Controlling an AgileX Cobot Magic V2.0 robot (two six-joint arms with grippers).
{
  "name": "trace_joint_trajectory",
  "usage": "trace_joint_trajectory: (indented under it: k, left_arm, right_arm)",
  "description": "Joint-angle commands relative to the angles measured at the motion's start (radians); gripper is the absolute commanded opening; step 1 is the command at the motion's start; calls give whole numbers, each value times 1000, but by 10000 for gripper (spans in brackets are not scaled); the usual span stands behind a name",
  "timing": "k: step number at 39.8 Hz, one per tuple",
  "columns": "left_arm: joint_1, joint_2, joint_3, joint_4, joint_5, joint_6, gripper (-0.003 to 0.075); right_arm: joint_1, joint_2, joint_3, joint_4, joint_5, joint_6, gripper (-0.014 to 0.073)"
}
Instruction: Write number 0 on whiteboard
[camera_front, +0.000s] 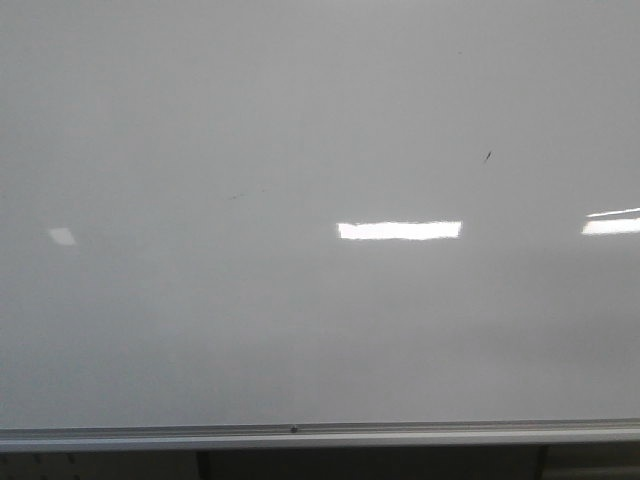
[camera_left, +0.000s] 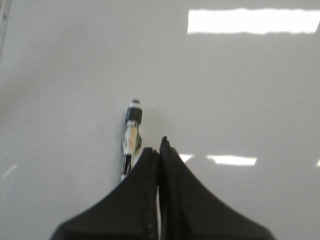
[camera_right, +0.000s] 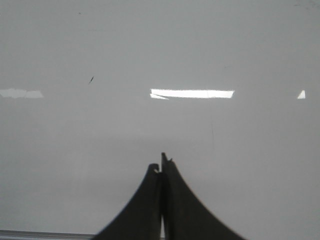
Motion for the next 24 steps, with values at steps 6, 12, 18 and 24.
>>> trace_joint_trajectory:
  k: [6, 12, 18, 24]
  left_arm:
    - [-1, 16, -174, -8, 53, -9, -19]
    - [-1, 133, -319, 66, 232, -3, -19]
    - [-1, 277, -412, 82, 301, -3, -20]
    - [-1, 368, -427, 82, 286, -3, -20]
  right_arm:
    - [-4, 21, -229, -5, 56, -4, -67]
    - [-4, 149, -375, -1, 141, -4, -67]
    - [-4, 306, -469, 41, 124, -4, -67]
    - [-4, 400, -502, 75, 106, -4, -67]
